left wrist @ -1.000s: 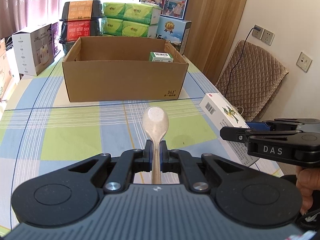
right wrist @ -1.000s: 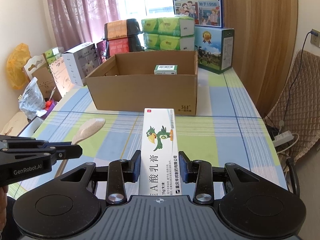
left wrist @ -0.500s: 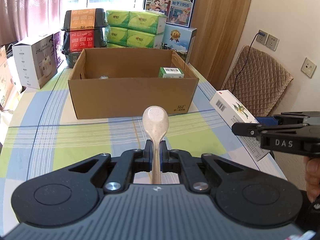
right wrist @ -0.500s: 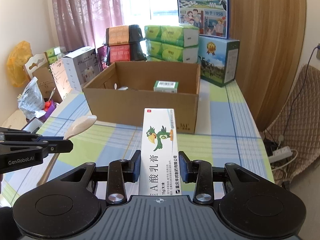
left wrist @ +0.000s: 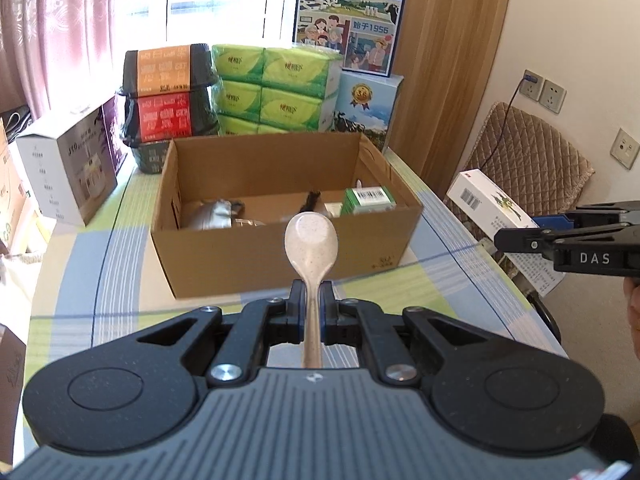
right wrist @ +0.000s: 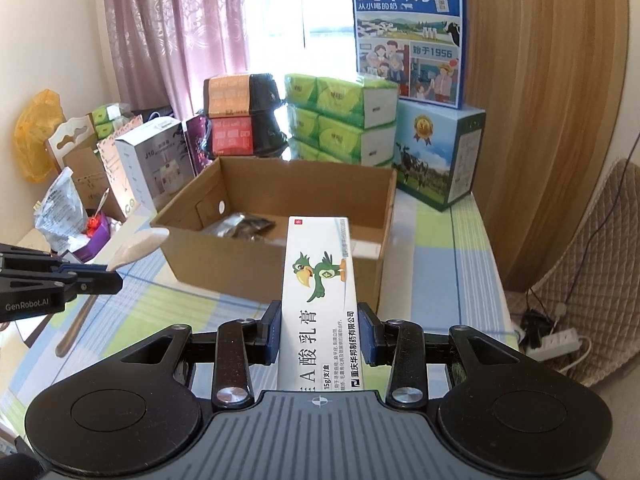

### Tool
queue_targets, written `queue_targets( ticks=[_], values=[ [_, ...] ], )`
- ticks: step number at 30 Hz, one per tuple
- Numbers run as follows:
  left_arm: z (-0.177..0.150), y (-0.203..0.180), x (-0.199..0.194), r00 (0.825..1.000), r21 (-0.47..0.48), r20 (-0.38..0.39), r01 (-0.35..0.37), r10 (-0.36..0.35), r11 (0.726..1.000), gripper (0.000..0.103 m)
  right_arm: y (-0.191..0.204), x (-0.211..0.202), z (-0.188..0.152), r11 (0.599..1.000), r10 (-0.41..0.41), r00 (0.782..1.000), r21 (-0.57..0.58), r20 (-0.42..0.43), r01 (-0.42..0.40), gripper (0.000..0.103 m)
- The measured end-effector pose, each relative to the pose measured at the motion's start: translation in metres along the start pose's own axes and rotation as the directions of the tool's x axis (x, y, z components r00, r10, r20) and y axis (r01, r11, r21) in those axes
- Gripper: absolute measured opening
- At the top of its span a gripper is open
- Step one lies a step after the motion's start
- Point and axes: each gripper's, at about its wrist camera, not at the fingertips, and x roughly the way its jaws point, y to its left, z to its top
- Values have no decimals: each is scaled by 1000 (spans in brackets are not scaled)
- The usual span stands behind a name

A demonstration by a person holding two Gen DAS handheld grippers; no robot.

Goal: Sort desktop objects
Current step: 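Carry the spoon and ointment box over the cardboard box with both tools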

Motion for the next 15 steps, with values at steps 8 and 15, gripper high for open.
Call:
queue_targets(
  ticks=[8, 15],
  values=[
    [34, 11, 18, 1000, 4, -18, 9, -9, 1000, 4, -1, 18, 31, 999, 8, 1000, -43, -7, -8, 35],
    [54, 18, 38, 999, 15, -49, 12, -12, 1000, 4, -6, 36, 56, 998, 16, 1000, -58, -23, -17, 35]
  ],
)
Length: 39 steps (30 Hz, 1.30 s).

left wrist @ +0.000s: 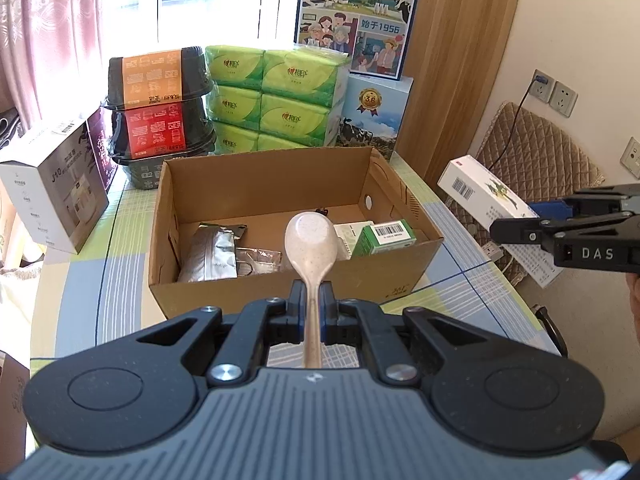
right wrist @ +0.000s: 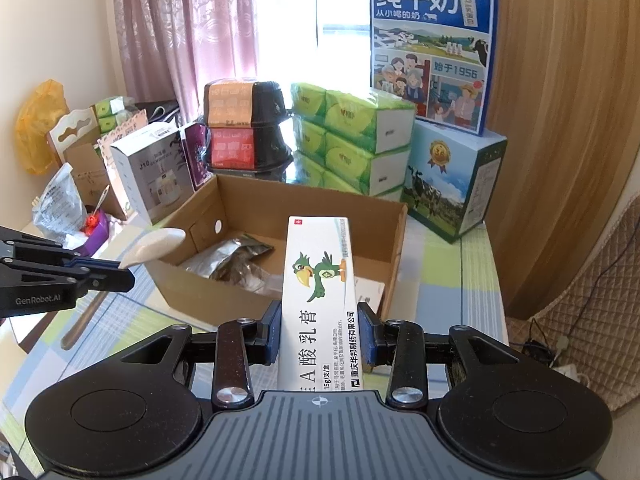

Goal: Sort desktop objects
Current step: 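Carry the spoon and ointment box over the cardboard box with both tools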

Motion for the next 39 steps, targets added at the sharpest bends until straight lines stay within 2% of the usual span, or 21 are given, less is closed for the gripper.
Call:
queue_targets(
  ticks=[13, 22, 28, 39],
  values=[
    [24, 15, 38, 996, 14, -81, 24, -22, 1000, 4, -5, 38, 21, 998, 12, 997, -60, -77, -17, 35],
    [40, 20, 58, 990, 83, -139, 3, 9, 997, 4, -14, 60, 49, 997, 18, 990, -73, -137, -28, 35],
    [54, 34, 75, 986, 68, -166, -9, 20, 998, 4, -21, 77, 69, 998, 23, 986, -56, -167, -33, 35],
    [75, 47, 111, 978, 76, -204, -21, 36, 997, 4, -23, 113, 73, 997, 9, 974, -77, -228, -27, 35]
  ],
)
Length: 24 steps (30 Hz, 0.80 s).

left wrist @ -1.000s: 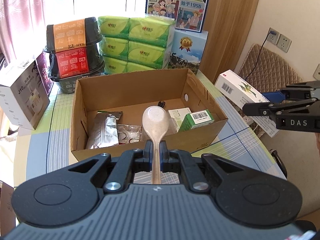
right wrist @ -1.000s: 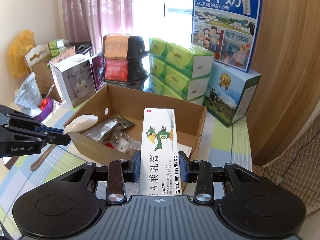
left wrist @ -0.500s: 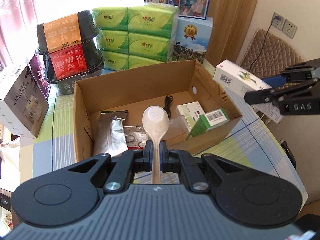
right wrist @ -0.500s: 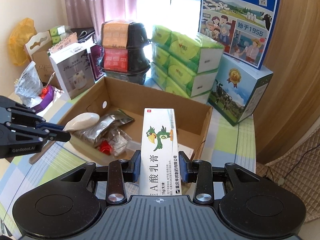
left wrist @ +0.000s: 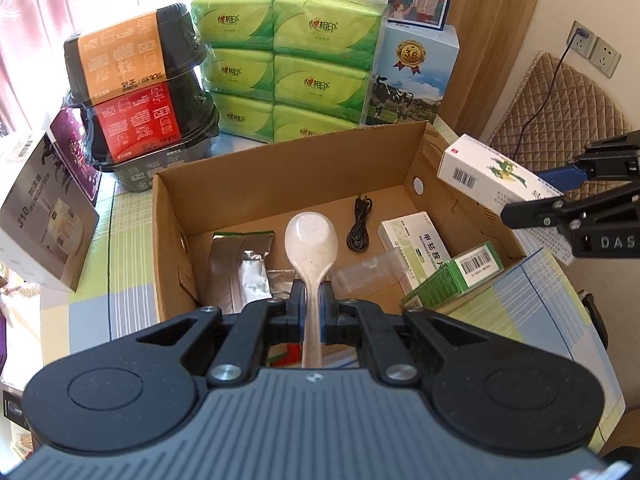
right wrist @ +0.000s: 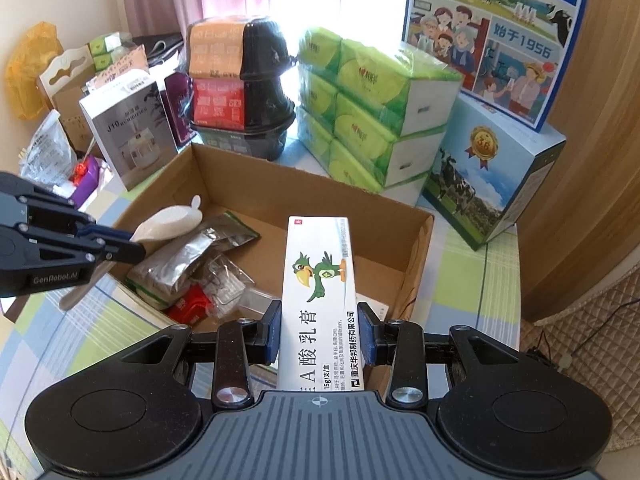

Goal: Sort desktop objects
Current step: 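Carry the spoon and ointment box over the cardboard box with both tools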

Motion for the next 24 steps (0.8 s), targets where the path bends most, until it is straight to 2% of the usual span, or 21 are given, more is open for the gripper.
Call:
queue_targets(
  ticks=[12, 24],
  values=[
    [11, 3, 40, 999, -30, -33, 20, -21, 999, 4, -7, 34, 5, 999, -38, 998, -29, -55, 36, 35],
    [21, 7, 68, 998, -46, -50, 26, -28, 999, 4, -12, 61, 13, 999, -39, 996, -33, -84, 37, 35]
  ],
)
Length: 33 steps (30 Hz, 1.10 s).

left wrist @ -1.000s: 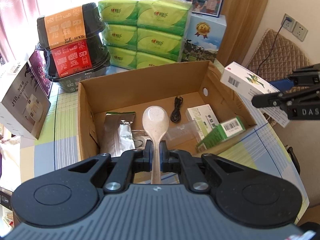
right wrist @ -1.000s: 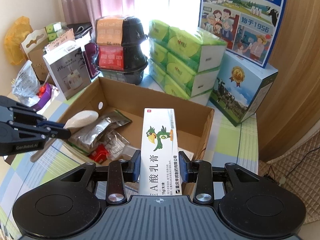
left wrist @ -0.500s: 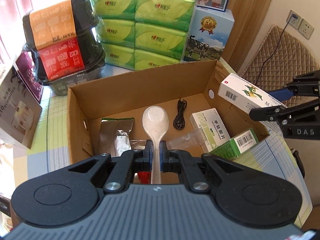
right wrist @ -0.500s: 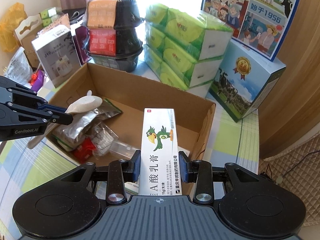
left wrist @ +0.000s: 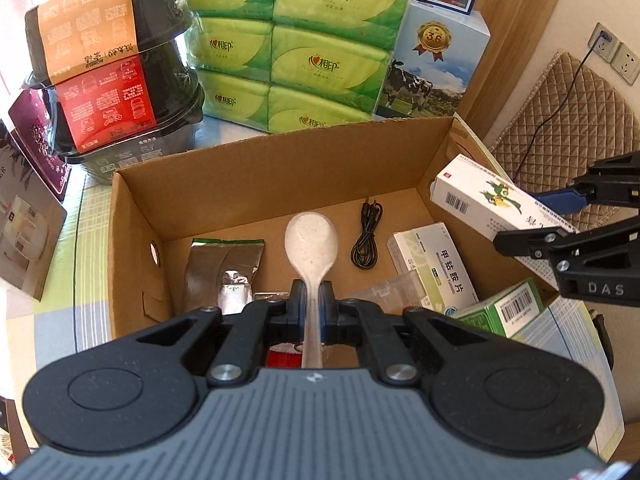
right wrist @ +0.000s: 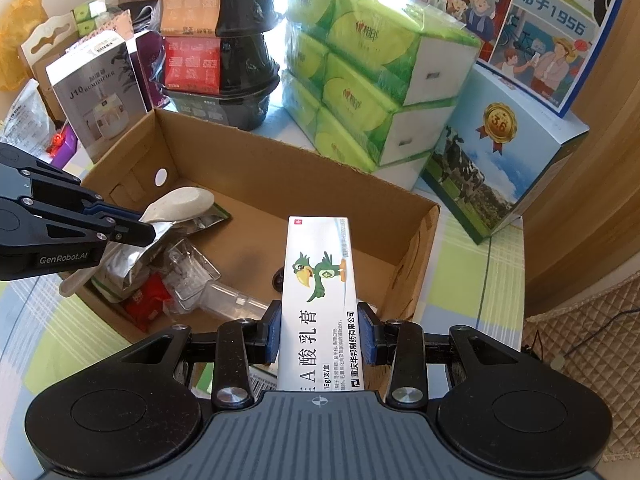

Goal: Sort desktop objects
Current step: 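Carry the spoon and ointment box over the cardboard box with both tools, then open the left tool to drop the spoon while the right tool drops the ointment box into the box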

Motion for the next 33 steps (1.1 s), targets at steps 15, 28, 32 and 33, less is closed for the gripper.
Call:
queue_targets(
  ticks=[15, 28, 32, 33],
  values=[
    [7, 7, 16, 1000, -46, 28, -1, 3, 999, 17, -4, 15, 7, 1000, -9, 1000, 13, -3, 9, 35],
    [1, 14, 13, 999, -62, 39, -14, 17, 998, 30, -8, 16, 6, 1000, -2, 1000, 30, -4, 2, 35],
    [-1, 14, 12, 999, -59, 39, -10, 12, 998, 30, -8, 16, 6, 1000, -2, 1000, 30, -3, 2, 35],
    [-1, 14, 12, 999, -57, 38, -10, 12, 998, 30, -8, 15, 7, 1000, -1, 1000, 29, -1, 1, 35]
  ],
)
